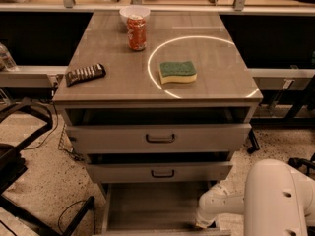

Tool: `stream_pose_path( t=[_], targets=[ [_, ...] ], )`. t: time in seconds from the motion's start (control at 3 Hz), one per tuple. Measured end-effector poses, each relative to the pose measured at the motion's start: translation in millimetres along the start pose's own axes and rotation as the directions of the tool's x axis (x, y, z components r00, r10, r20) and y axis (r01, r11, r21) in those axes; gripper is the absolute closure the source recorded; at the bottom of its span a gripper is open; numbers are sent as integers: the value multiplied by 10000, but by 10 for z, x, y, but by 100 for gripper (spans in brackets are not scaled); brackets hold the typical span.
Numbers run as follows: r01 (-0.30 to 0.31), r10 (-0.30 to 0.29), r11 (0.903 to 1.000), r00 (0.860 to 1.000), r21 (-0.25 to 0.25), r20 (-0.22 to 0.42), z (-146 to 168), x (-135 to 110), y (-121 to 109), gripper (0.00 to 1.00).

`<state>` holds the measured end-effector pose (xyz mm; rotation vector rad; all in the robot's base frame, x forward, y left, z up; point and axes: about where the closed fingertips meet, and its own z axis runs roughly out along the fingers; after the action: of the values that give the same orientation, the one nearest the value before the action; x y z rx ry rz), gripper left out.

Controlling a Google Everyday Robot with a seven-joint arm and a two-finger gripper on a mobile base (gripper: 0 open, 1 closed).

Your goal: Open bottom drawer

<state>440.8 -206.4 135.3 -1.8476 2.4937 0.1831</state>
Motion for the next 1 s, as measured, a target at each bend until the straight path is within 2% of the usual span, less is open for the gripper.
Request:
stream_pose_path(
  t=[0.33, 0.67, 1.0],
  targets=[
    [-166, 168, 9993, 9998, -349, 56, 82, 44, 40, 100],
    [-521, 502, 9944, 9985, -921, -223, 61, 258, 391, 100],
    [-521, 502, 9944, 9985, -921, -223, 61, 258, 391, 100]
  ],
)
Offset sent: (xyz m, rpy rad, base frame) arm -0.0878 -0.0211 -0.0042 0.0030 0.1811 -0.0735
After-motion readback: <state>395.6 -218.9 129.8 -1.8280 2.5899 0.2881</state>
